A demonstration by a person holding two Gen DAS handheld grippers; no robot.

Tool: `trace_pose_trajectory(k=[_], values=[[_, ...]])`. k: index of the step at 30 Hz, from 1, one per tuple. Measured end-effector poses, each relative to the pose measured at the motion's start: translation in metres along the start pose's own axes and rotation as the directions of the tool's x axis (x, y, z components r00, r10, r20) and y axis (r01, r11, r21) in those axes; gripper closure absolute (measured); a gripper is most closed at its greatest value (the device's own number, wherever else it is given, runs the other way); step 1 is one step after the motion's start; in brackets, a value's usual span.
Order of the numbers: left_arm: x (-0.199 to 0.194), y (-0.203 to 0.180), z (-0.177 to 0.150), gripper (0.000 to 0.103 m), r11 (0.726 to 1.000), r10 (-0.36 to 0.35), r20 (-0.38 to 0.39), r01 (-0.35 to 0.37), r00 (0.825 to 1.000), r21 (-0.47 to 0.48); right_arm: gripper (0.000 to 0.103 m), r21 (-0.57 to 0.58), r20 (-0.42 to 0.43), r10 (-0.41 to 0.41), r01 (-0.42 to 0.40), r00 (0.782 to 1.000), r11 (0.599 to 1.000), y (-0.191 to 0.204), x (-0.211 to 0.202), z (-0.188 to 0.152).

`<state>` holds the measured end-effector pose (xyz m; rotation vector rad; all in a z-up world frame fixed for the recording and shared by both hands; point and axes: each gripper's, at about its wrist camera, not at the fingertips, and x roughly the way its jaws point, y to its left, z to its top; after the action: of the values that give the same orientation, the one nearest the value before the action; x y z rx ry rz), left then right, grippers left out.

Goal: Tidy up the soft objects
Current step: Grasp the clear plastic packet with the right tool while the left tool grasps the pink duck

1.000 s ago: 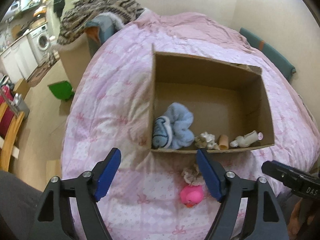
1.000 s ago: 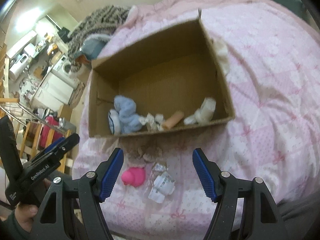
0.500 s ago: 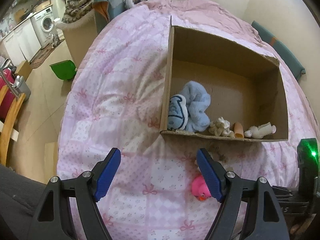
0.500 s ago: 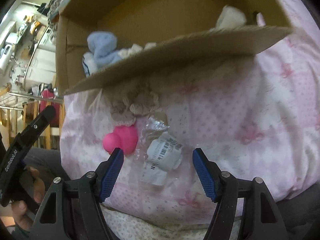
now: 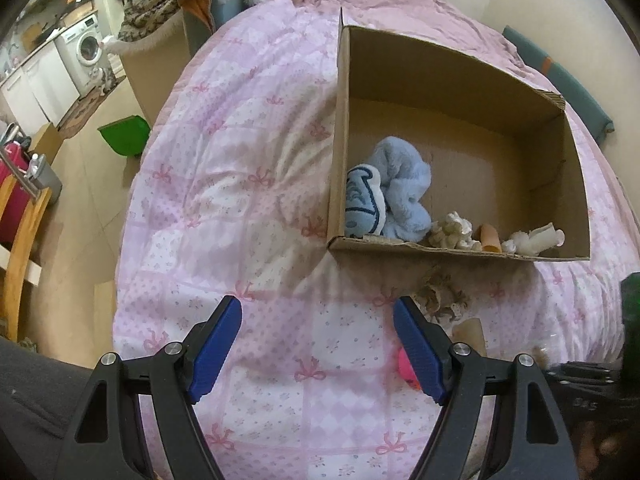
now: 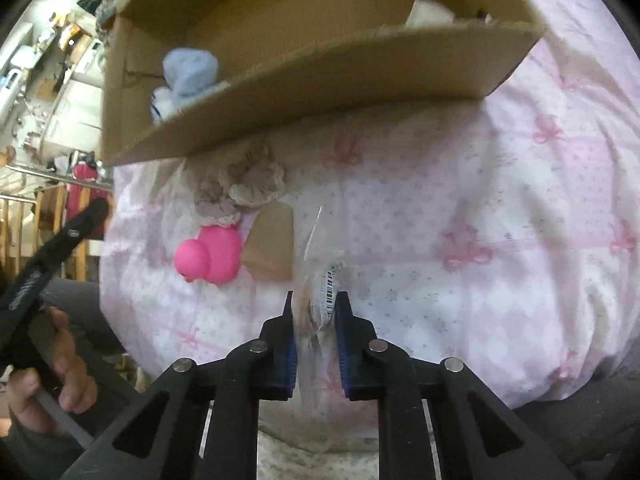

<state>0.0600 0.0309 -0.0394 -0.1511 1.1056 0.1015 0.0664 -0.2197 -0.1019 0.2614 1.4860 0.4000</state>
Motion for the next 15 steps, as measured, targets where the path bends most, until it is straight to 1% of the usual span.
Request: trace_pose_trajectory(k=[2, 4, 6, 8, 11, 15], values=[[0.001, -0.001, -0.001, 0.027, 1.000, -0.004, -0.007, 0.004, 1.000, -0.001, 0.087, -0.010, 0.045, -0.001, 0.002, 0.999, 1.000, 0.002, -0.010, 0.002], [0.002, -0.002, -0.001, 0.027, 1.000, -0.010, -0.012, 0.010, 1.000, 0.006, 0.087, -0.025, 0.107, 0.018, -0.016, 0.994, 1.000, 0.006, -0.024, 0.002], [0.004, -0.006, -0.003, 0.027, 0.999, -0.026, -0.024, 0.026, 0.999, 0.018, 0.087, -0.044, 0.175, 0.030, -0.023, 0.984, 0.999, 0.011, -0.039, 0.004], [0.008, -0.013, -0.006, 0.027, 0.998, -0.045, -0.054, 0.048, 0.998, 0.040, 0.088, -0.047, 0.222, 0.028, -0.018, 0.975, 0.999, 0.013, -0.048, 0.006], [0.014, -0.023, -0.013, 0.027, 0.993, -0.086, -0.115, 0.094, 0.990, 0.065, 0.088, -0.014, 0.236, 0.015, -0.012, 0.972, 1.000, 0.008, -0.048, 0.008], [0.025, -0.036, -0.019, 0.027, 0.984, -0.152, -0.205, 0.167, 0.967, 0.057, 0.087, 0.041, 0.218, 0.006, -0.015, 0.976, 0.999, -0.002, -0.042, 0.013]])
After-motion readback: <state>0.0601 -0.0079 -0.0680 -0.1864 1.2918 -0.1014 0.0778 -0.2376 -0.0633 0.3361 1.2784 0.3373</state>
